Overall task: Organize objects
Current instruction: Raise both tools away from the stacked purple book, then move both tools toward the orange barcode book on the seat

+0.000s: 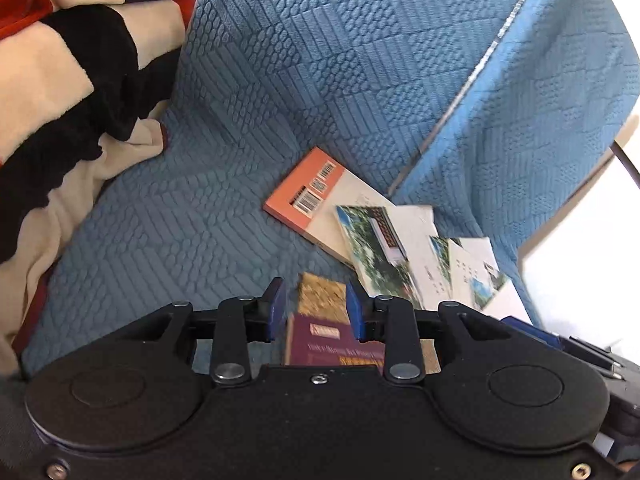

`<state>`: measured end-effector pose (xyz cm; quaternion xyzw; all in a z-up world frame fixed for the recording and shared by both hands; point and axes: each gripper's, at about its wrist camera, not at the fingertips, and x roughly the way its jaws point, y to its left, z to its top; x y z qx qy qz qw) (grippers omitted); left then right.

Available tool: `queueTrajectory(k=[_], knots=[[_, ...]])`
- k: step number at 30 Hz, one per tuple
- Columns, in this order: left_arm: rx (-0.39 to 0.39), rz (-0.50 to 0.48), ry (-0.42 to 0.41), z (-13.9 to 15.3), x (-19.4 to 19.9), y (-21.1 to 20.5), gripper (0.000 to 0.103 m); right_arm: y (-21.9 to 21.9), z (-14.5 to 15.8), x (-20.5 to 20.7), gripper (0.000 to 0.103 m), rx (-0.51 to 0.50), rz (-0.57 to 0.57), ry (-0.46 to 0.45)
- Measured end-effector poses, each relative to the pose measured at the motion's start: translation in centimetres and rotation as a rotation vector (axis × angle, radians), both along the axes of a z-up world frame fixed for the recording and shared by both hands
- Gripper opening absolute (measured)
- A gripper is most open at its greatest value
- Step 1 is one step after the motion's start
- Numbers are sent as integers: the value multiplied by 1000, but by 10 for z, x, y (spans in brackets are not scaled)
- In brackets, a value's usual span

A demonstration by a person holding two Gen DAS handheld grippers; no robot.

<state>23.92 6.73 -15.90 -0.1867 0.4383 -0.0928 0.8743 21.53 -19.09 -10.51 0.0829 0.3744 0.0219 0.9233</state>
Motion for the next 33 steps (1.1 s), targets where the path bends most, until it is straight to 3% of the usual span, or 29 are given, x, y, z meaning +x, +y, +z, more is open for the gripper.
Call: queueTrajectory(k=[4, 13, 17, 23, 28, 30, 33], knots=[[-27, 12, 12, -16, 23, 9, 30, 10, -19, 22, 39, 17, 15, 21], [-2, -5, 17, -43, 73, 15, 31, 34, -77, 71, 38, 77, 18, 88], [11, -6, 22, -51, 85, 17, 31, 40, -96, 86, 31, 108, 15, 119], [17, -7, 37, -64, 96, 16, 31, 47, -115, 99, 15, 62, 1, 137], [20, -17, 50, -70, 103, 13, 32, 41, -119, 101, 13, -23, -88, 111], [20, -21, 51, -70, 104, 11, 33, 34, -122, 103, 3, -17, -120, 120], [19, -27, 50, -71, 107, 10, 34, 32, -124, 101, 3, -69, -150, 104]])
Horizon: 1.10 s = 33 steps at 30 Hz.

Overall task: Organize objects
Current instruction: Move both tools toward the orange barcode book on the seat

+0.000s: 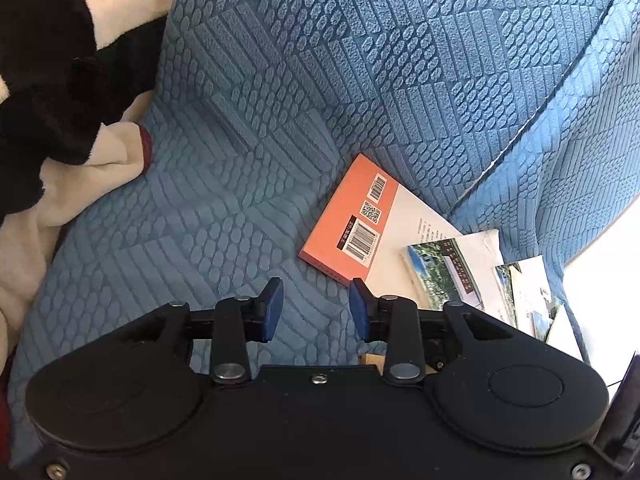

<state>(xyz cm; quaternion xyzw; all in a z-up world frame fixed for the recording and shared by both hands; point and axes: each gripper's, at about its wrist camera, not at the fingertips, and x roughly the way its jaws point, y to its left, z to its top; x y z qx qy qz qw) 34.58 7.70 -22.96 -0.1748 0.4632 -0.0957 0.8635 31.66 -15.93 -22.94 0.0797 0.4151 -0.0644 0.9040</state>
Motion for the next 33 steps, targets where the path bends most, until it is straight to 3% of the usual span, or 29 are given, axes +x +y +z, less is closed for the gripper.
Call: queueTrajectory(k=[11, 14, 19, 24, 28, 33], knots=[[-23, -16, 5, -6, 7, 1, 34, -8, -2, -18, 0, -118, -56, -55], [-47, -24, 10, -11, 14, 1, 35, -10, 5, -20, 0, -225, -99, -122], [-102, -61, 29, -25, 31, -5, 36, -37, 11, -6, 0, -194, -160, -104], [-62, -81, 0, -29, 42, -13, 36, -50, 16, 0, 0, -149, -169, -105], [-42, -105, -26, -31, 51, -19, 36, -62, 19, 7, 0, -31, -196, -56], [-4, -127, -37, -36, 60, -27, 36, -59, 14, 11, 0, -16, -232, -2]])
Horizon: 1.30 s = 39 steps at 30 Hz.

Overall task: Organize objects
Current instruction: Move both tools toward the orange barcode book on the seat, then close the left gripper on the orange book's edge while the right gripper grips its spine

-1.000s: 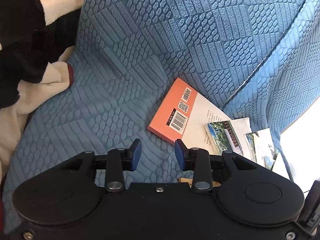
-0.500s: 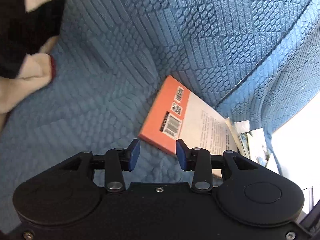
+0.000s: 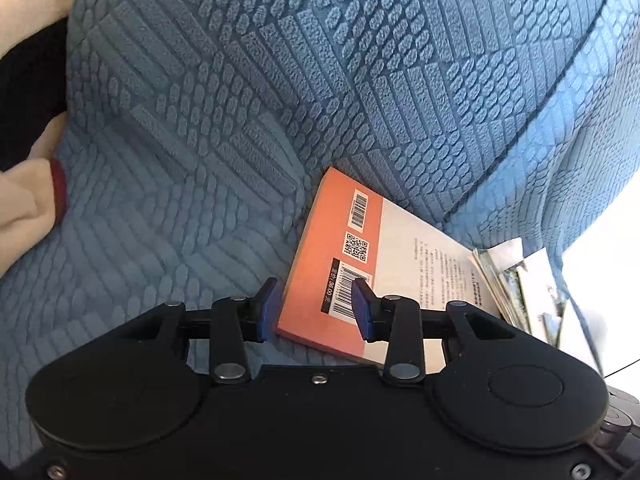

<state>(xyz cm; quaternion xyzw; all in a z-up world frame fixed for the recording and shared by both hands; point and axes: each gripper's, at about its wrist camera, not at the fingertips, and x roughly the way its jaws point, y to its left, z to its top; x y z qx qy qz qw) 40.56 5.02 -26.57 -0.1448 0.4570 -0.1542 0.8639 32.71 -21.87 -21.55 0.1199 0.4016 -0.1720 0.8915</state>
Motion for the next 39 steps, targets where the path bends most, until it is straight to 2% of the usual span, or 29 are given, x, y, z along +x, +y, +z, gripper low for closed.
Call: queueTrajectory(k=[6, 7, 10, 11, 18, 22, 25, 27, 28, 30, 34, 39], knots=[[-1, -8, -1, -3, 2, 0, 35, 6, 1, 3, 8, 16, -37, 15], [-1, -10, -3, -3, 2, 0, 35, 5, 2, 1, 14, 41, -44, 11], [-8, -9, -5, -3, 2, 0, 35, 5, 6, 0, 39, 101, -44, 3], [-11, -10, -8, -3, 3, 0, 35, 8, 7, 0, 43, 97, -47, 7], [-18, -9, -5, -4, 8, 0, 34, 14, 3, -2, 43, 55, -103, 3], [8, 2, -6, -4, 9, -1, 21, 5, 1, 2, 48, 99, -194, 22], [1, 6, 0, -5, 11, 1, 19, 6, -4, 3, 51, 112, -189, 7], [-8, 10, 5, -6, 12, 1, 18, 1, -6, 4, 55, 162, -183, -4], [-9, 14, 5, -6, 12, 1, 18, -2, -7, 6, 65, 218, -175, -8], [-4, 14, 1, -5, 12, 0, 19, -5, -6, 9, 73, 254, -168, -14], [11, 24, -12, -2, 11, 3, 19, -18, -5, 6, 73, 373, -160, -42], [-37, 65, -16, 8, 8, 25, 18, -27, 1, -7, 73, 525, -108, -123]])
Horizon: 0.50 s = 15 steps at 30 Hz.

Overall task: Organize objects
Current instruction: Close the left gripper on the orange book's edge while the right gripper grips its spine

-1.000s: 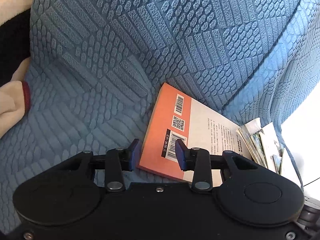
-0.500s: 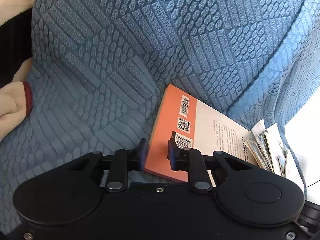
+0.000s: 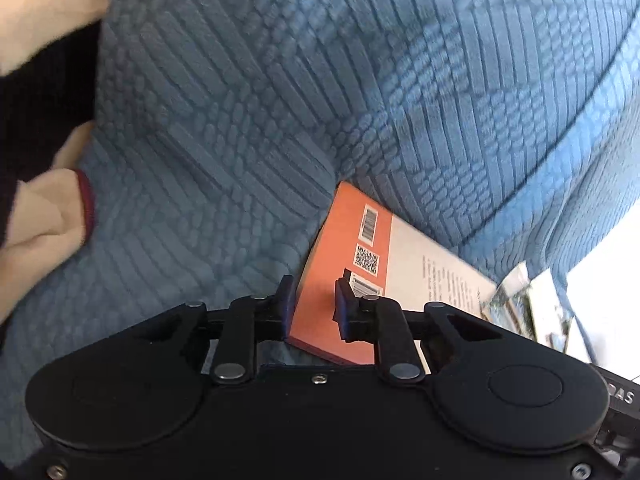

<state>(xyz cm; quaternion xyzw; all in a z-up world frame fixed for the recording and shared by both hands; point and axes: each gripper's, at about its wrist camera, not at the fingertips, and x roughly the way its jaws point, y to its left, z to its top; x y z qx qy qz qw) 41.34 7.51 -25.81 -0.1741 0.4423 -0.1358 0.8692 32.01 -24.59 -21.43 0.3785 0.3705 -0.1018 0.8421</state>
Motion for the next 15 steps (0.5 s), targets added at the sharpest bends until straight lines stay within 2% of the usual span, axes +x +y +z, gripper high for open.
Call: queueTrajectory(k=[6, 11, 15], knots=[[-48, 66, -6, 6, 3, 27, 18, -10, 8, -11, 73, 194, 13, -191], [-80, 84, 13, 4, 7, 31, 16, -38, -1, -9, 73, 430, -14, -355], [-72, 88, 18, 7, 7, 30, 16, -55, -11, 3, 72, 523, -20, -336]])
